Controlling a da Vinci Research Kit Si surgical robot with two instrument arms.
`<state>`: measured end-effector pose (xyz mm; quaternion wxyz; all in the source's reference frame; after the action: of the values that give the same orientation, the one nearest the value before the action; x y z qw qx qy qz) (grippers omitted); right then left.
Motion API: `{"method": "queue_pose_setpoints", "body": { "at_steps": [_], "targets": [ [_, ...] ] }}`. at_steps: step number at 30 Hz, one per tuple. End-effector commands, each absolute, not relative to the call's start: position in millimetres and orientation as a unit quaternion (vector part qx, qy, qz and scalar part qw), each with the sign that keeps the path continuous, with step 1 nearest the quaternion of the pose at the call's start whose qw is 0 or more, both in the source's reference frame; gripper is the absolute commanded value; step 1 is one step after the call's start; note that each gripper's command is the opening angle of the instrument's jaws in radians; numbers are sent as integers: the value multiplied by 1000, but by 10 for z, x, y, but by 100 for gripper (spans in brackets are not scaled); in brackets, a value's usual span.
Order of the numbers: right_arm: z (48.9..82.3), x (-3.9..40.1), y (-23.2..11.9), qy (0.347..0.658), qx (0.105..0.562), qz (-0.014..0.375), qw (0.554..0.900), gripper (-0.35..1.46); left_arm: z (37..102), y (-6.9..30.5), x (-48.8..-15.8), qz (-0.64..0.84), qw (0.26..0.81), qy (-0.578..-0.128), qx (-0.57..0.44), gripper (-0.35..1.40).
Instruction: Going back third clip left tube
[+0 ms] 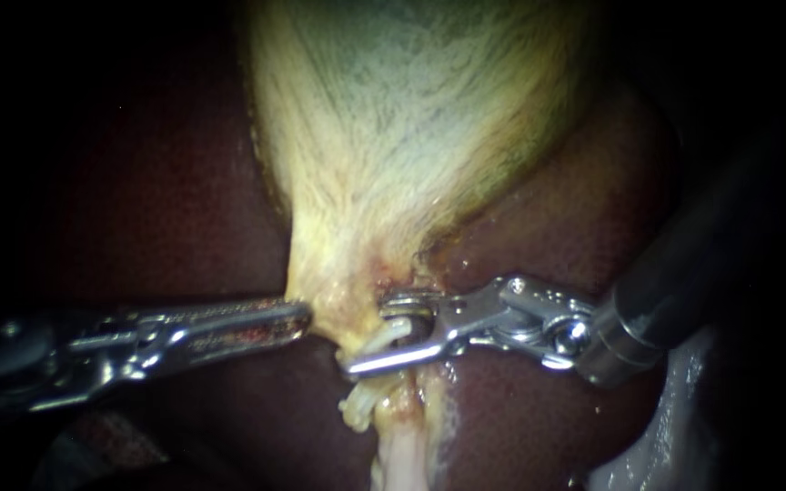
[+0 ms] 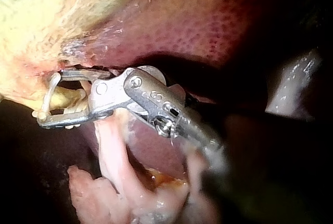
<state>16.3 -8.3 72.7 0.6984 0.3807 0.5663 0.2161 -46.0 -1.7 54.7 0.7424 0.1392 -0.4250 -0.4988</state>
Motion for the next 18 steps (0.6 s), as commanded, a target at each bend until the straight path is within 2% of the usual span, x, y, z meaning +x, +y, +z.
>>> {"method": "queue_pose_setpoints", "body": {
  "at_steps": [1, 9, 18],
  "targets": [
    [727, 170, -86, 565, 381, 216, 699, 59, 548, -17, -460, -499, 742, -425, 139, -27],
    [744, 195, -107, 565, 385, 202, 701, 60, 550, -17, -461, -499, 742, -425, 139, -27],
    [748, 169, -102, 566, 388, 195, 701, 60, 551, -16, -459, -499, 742, -425, 139, -25]
  ]
}}
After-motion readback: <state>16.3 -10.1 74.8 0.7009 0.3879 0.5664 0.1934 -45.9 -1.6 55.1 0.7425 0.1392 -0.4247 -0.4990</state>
